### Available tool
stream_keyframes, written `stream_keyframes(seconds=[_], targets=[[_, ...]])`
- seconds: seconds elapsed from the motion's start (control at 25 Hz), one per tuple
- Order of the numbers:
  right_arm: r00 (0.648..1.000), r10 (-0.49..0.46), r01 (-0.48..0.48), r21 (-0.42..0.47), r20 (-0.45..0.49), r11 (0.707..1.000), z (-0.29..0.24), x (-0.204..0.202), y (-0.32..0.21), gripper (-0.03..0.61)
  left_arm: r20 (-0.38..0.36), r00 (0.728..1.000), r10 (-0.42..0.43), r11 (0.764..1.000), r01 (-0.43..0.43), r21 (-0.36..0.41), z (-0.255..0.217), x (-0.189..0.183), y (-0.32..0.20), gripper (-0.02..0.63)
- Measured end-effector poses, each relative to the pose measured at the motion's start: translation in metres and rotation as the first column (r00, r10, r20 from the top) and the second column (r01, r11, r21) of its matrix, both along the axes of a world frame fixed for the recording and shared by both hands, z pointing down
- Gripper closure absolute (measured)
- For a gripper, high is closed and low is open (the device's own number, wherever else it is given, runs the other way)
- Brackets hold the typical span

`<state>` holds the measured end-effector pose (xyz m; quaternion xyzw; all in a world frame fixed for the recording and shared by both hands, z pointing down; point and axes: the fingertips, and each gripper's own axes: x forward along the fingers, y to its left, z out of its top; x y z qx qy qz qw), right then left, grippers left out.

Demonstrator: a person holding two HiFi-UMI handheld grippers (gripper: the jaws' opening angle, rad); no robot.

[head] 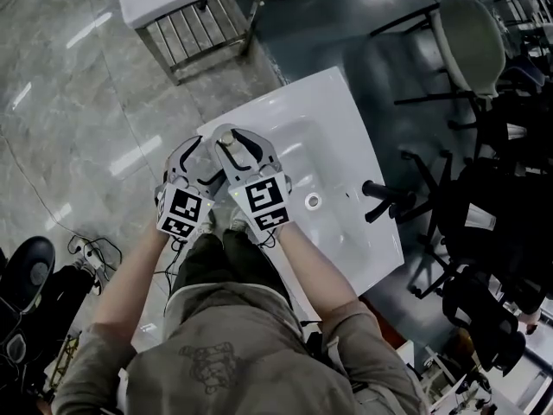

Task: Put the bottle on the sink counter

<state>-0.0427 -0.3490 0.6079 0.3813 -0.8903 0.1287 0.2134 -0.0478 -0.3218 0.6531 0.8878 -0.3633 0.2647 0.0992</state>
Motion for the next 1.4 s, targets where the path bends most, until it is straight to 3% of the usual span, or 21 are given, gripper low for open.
stream_keyframes(seconds=[0.28,0.44,0.6,0.76,0.96,1.0,1.08,1.4], targets=[[1.000,0.002,-0.002,-0.041,-0.003,0.999,0.004,0.000,-0.002,0.432,0.011,1.000,-0.021,0.999,0.021,-0.036,-0.009,-0.021,0.020,0.265],[1.000,0.019,-0.019,-0.055,0.009,0.998,-0.001,0.002,-0.003,0.390,0.007,1.000,-0.026,0.999,0.026,-0.044,-0.017,-0.029,0.028,0.267],[0.999,0.046,-0.045,-0.033,0.028,0.998,-0.020,0.013,0.001,0.387,-0.012,0.999,-0.051,0.999,0.051,-0.019,-0.035,-0.036,0.029,0.267],[0.998,0.060,-0.059,-0.022,0.022,0.998,-0.038,0.020,0.012,0.388,0.030,0.999,-0.045,0.999,0.045,0.014,-0.051,-0.043,0.031,0.269],[0.998,0.056,-0.056,0.003,0.034,0.998,-0.071,0.026,0.026,0.397,-0.023,0.997,-0.073,0.996,0.074,0.047,-0.084,-0.045,0.036,0.272],[0.997,0.057,-0.058,0.009,0.044,0.998,-0.078,0.027,0.028,0.403,-0.032,0.995,-0.097,0.993,0.099,0.069,-0.094,-0.048,0.035,0.282],[0.997,0.059,-0.060,0.025,0.057,0.998,-0.093,0.029,0.032,0.410,-0.059,0.986,-0.155,0.979,0.161,0.126,-0.118,-0.055,0.032,0.464],[0.995,0.049,-0.061,0.143,0.085,0.988,-0.160,0.034,0.046,0.470,-0.085,0.980,-0.178,0.953,0.193,0.234,-0.180,-0.057,0.035,0.537]])
